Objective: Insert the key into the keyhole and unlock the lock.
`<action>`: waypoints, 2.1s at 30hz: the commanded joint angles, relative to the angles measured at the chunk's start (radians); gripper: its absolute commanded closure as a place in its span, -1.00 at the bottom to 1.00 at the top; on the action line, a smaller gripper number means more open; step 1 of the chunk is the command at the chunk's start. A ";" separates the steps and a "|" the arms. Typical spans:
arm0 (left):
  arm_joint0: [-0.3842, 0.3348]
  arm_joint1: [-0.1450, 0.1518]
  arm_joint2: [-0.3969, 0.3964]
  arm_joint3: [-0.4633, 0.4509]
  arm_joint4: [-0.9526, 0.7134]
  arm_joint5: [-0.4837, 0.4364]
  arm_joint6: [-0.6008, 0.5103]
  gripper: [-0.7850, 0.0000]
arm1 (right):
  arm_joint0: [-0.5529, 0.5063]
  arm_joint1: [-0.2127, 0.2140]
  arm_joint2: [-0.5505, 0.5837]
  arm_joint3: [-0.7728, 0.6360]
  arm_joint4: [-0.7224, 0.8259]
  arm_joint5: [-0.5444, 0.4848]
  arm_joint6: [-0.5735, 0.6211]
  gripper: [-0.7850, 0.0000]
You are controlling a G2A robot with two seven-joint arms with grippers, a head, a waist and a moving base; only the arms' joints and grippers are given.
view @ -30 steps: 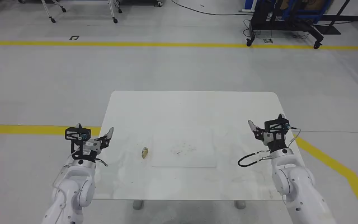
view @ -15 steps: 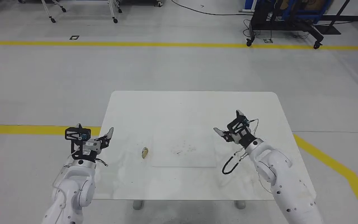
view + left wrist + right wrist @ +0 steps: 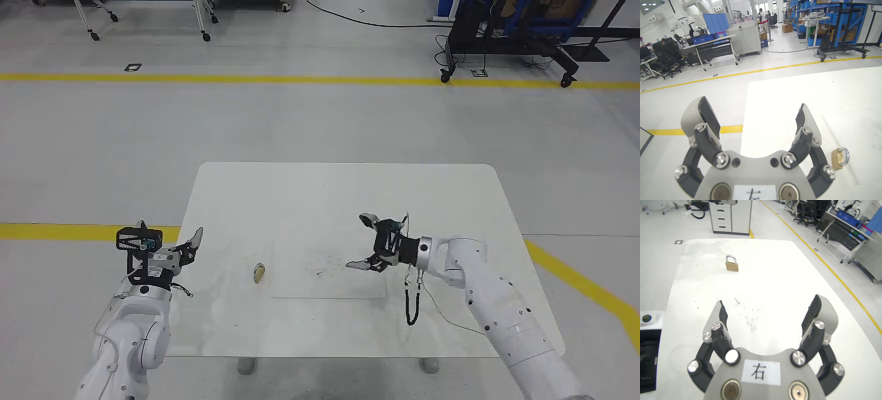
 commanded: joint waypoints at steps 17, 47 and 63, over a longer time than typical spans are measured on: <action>0.000 0.000 0.000 0.000 0.000 0.000 0.000 -1.00 | 0.325 -0.037 -0.478 0.330 -0.267 -0.047 -0.294 0.03; 0.000 0.000 0.000 0.000 0.000 0.000 0.000 -1.00 | 0.484 -0.175 -0.673 0.571 -0.186 -0.031 -0.276 1.00; 0.000 0.000 0.000 0.000 0.000 0.000 0.000 -1.00 | 0.474 -0.150 -0.664 0.565 -0.230 0.050 -0.364 1.00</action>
